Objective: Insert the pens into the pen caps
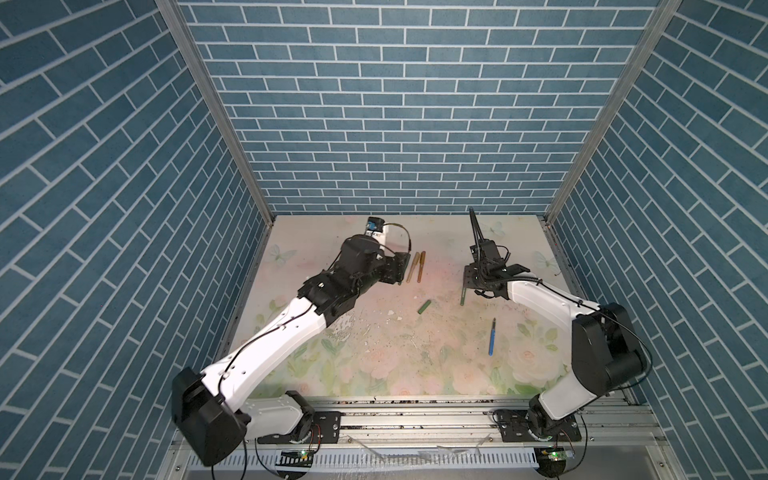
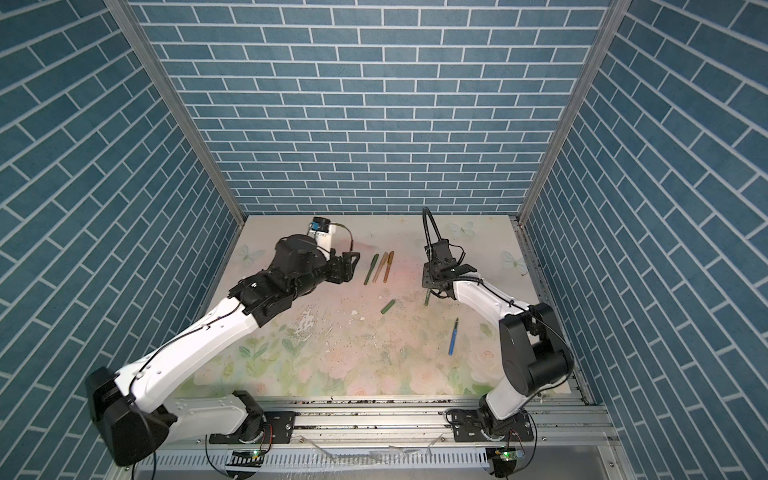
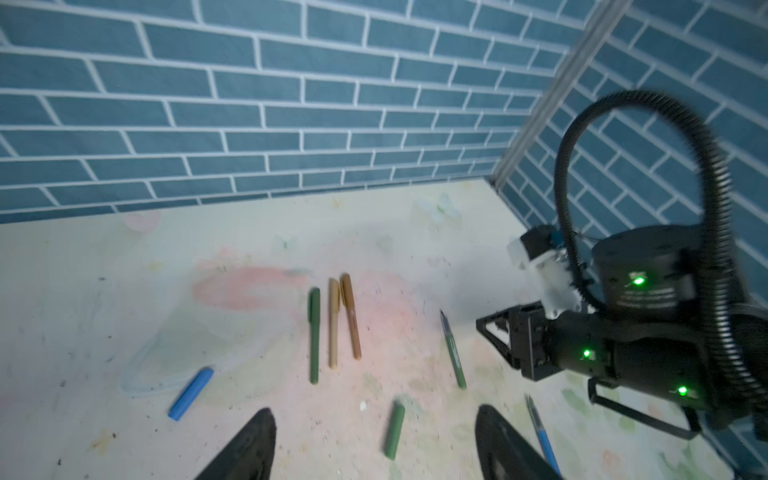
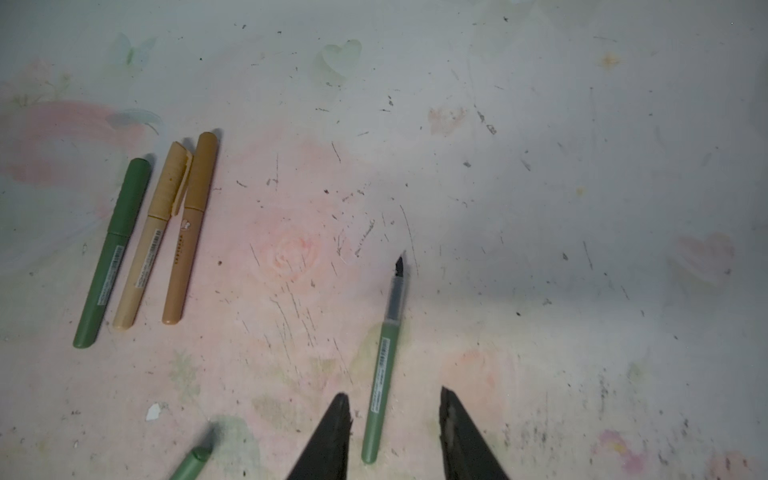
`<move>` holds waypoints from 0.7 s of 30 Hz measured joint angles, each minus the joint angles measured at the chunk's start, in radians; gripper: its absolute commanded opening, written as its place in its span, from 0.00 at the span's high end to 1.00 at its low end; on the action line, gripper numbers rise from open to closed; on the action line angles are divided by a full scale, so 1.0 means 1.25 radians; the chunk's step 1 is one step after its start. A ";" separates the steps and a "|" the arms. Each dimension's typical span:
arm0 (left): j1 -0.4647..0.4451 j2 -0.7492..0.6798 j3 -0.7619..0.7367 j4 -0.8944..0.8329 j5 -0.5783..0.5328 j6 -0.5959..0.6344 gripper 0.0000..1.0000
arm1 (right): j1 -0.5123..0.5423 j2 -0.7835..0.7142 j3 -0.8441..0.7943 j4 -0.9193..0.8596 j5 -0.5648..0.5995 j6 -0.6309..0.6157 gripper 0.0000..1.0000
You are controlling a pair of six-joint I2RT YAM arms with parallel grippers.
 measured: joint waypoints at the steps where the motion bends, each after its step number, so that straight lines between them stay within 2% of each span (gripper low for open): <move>1: 0.014 -0.019 -0.038 0.039 0.000 -0.012 0.19 | -0.002 0.029 0.032 -0.019 -0.005 0.000 0.63; 3: 0.048 -0.041 -0.112 0.110 0.006 -0.043 0.19 | -0.008 0.096 0.102 -0.075 -0.017 0.000 0.64; 6: 0.073 -0.039 -0.158 0.137 0.026 -0.074 0.19 | -0.011 0.162 0.163 -0.149 -0.023 0.001 0.64; 13: 0.074 -0.058 -0.164 0.178 0.101 -0.123 0.19 | -0.016 0.232 0.241 -0.263 -0.049 0.004 0.68; 21: 0.074 -0.060 -0.164 0.208 0.157 -0.172 0.21 | -0.020 0.289 0.274 -0.307 -0.073 0.019 0.73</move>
